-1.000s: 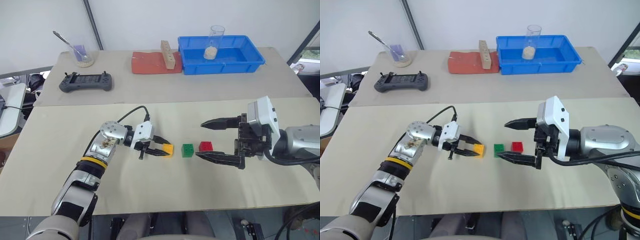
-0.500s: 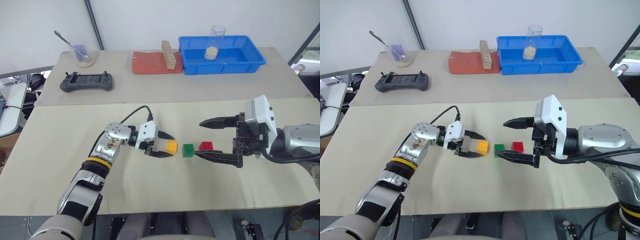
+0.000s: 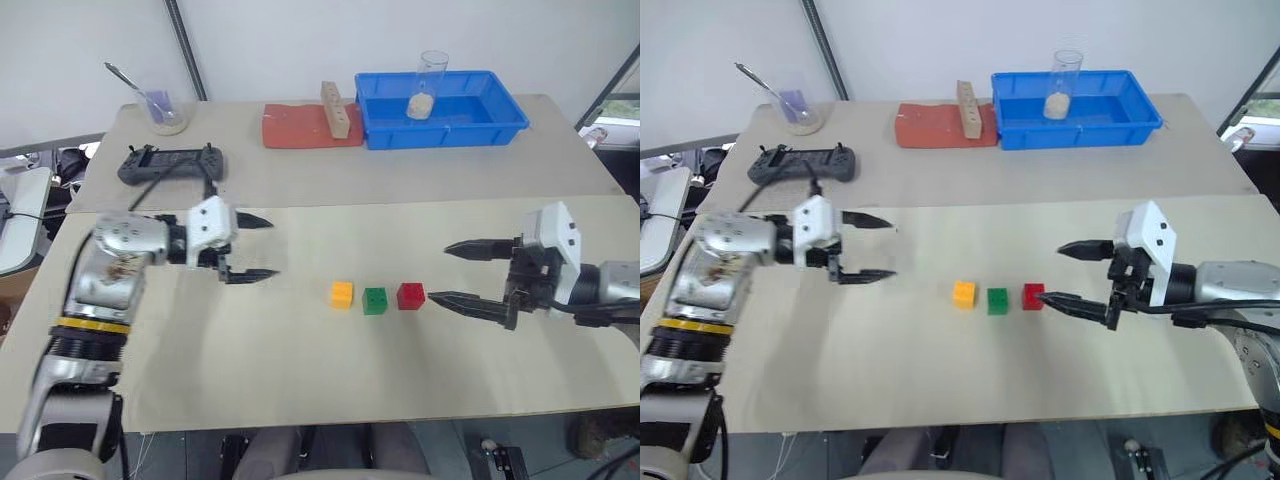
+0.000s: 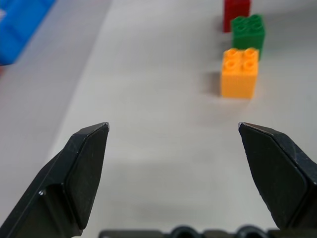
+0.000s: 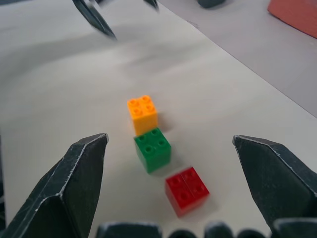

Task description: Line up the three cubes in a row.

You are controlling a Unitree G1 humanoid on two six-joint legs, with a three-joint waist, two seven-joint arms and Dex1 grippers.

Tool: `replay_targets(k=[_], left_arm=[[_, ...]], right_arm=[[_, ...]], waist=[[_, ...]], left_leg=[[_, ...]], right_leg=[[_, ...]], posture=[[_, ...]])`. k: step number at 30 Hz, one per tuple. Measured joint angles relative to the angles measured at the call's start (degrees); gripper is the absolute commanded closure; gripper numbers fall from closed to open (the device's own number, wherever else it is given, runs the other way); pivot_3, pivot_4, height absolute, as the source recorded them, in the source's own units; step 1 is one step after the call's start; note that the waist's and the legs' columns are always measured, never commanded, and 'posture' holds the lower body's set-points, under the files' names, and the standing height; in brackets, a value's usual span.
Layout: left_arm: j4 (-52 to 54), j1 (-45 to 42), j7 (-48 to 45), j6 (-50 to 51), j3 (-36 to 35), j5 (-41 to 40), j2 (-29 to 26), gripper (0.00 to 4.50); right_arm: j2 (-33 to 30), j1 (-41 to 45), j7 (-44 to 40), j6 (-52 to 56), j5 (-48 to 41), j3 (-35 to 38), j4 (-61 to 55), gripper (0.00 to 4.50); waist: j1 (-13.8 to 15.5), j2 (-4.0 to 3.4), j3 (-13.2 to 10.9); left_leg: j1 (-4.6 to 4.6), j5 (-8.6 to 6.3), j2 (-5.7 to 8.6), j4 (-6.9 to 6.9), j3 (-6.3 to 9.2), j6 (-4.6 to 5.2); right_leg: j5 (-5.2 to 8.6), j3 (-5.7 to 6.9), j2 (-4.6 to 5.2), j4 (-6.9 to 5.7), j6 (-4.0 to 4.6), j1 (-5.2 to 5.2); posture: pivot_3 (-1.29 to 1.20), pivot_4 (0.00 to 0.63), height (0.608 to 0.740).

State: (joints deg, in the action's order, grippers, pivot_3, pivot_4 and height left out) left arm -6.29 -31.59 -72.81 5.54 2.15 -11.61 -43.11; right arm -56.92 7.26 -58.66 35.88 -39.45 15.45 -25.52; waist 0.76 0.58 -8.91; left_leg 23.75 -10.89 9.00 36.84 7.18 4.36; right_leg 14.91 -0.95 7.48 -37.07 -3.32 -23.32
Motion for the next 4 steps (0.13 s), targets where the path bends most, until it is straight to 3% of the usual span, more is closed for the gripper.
replay_targets(k=[4], left_arm=[[1.25,1.65,0.84,2.58,-0.81,-0.44,-0.47,0.06]], right_arm=[[0.00,-0.79,-1.37,-2.21,1.65,0.62,2.17,0.00]], waist=[[0.36,0.00,0.00]], left_leg=[[0.01,-0.08,0.00,0.01,0.00,-0.15]], right_leg=[[0.00,0.02,0.01,0.01,0.00,0.00]], posture=[[0.00,0.150,0.740]])
